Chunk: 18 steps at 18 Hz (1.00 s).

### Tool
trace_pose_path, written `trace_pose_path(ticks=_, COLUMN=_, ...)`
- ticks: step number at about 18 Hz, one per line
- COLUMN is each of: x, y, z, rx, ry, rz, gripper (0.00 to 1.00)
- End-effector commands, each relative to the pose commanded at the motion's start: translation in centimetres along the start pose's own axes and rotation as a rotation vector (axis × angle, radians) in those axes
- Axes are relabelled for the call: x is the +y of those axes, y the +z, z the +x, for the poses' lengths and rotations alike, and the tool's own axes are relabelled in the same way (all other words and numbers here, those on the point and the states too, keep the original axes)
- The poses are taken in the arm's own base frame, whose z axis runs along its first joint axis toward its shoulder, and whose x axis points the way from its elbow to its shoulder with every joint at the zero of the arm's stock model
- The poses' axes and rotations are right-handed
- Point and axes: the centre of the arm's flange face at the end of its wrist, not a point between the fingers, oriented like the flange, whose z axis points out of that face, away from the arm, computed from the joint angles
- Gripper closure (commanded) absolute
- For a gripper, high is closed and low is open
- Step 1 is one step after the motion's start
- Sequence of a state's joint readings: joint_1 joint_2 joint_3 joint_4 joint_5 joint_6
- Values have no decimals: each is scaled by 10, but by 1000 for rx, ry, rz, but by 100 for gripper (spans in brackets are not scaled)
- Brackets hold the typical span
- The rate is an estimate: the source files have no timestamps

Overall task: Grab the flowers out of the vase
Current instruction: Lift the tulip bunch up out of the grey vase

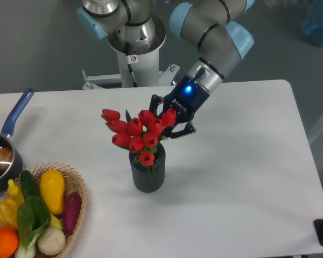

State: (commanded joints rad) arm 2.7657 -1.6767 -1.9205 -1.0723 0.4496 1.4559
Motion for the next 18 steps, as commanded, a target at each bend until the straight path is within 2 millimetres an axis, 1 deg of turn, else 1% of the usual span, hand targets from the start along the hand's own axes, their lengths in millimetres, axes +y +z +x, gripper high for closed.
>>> trace_pose_path(ticks=3, x=-8, y=-9, z=-4, rx=-13, ry=-27, rz=37, gripper=72)
trace_pose_path(ticks=5, x=-15, y=-11, z=-6, rx=-15, ry=-63, rz=51, gripper=72)
trace_pose_path(ticks=10, x=-24, y=-15, z=0, rx=-20, ry=-64, rz=56, gripper=72)
trace_pose_path(ticks=13, x=-26, y=-17, z=1, rx=-22, ry=-65, rz=59, gripper=72)
trace_pose_path(ticks=15, x=-31, y=-20, z=0, rx=-25, ry=-68, rz=78, gripper=72)
trace_pose_path(ticks=18, x=-45, y=-31, z=-6, rx=-41, ry=-114, rz=91, gripper=72)
